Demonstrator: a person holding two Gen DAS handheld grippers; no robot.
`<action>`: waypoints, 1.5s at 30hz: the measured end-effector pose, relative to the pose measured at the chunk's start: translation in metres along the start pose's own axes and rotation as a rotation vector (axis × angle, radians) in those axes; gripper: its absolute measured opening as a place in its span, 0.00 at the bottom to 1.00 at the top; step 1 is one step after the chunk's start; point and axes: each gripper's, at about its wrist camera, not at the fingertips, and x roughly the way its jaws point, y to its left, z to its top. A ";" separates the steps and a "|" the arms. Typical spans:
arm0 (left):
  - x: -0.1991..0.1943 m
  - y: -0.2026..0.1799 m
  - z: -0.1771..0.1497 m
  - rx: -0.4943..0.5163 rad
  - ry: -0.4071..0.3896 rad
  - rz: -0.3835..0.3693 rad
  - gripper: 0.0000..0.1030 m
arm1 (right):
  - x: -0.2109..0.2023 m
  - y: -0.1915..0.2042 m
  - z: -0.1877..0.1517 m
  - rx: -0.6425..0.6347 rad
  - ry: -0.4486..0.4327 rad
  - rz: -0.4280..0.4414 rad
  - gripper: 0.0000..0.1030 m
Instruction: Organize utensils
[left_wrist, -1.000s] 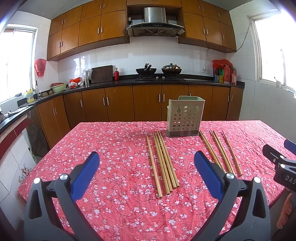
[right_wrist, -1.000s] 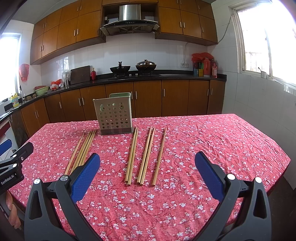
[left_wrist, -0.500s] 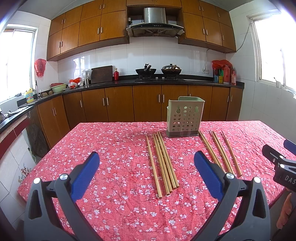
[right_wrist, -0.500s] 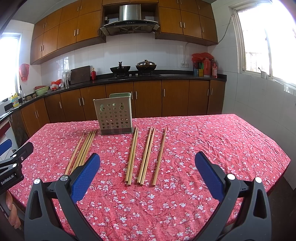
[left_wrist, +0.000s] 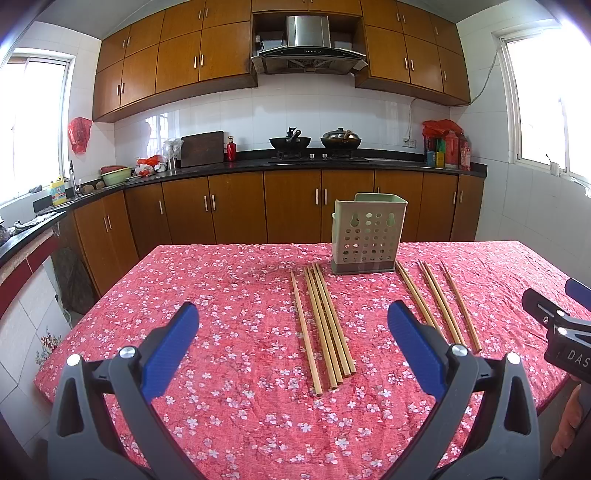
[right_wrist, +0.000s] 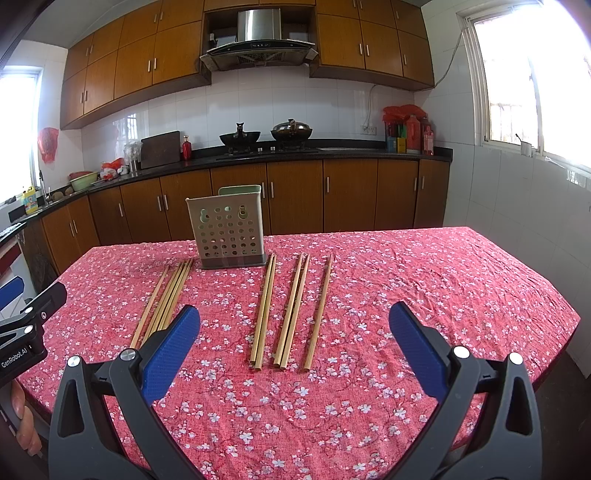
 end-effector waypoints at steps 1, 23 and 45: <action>0.000 0.000 0.000 0.000 -0.001 0.000 0.96 | 0.000 0.000 0.000 0.000 0.000 0.000 0.98; 0.000 0.000 0.000 -0.001 -0.001 0.000 0.96 | 0.000 0.000 0.000 0.002 0.002 0.001 0.98; 0.007 -0.003 -0.002 -0.021 0.031 0.002 0.96 | 0.004 -0.002 -0.003 0.006 0.012 -0.001 0.98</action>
